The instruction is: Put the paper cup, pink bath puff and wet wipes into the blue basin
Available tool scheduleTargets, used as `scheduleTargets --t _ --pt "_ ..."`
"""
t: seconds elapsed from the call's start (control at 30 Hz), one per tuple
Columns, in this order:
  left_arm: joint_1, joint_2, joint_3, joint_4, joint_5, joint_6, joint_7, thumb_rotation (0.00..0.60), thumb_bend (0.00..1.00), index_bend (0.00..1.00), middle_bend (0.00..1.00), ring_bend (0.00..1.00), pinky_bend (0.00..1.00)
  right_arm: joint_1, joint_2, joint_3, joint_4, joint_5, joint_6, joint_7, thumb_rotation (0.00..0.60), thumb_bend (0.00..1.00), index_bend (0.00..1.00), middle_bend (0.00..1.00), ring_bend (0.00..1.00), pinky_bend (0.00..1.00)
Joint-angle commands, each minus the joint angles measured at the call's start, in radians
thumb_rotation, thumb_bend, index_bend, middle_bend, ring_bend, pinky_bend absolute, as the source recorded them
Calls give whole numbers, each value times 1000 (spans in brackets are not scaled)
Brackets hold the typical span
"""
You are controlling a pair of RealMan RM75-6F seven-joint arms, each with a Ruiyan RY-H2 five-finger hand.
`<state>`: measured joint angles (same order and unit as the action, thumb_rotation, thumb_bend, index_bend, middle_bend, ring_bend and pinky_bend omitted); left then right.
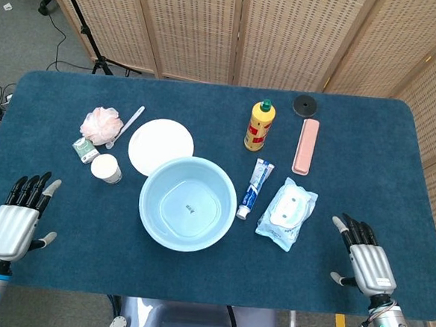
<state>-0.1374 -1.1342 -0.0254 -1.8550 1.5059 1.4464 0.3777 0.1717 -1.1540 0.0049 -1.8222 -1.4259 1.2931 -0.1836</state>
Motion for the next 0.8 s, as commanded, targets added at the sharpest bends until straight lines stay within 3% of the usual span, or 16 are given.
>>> scheduleTargets --t 0.03,0.57,0.8 --pt "0 0 0 1 0 -1 0 600 127 74 0 0 0 0 0 1 0 0 1 0 600 53 30 0 0 0" --pt "-1 -1 1 -1 1 0 3 600 126 74 0 0 0 -2 3 1 -3 -4 5 4 600 53 30 0 0 0" --pt "-43 24 -19 -23 -34 -68 -5 600 125 74 0 0 0 -1 4 0 -5 -3 1 3 600 53 30 0 0 0"
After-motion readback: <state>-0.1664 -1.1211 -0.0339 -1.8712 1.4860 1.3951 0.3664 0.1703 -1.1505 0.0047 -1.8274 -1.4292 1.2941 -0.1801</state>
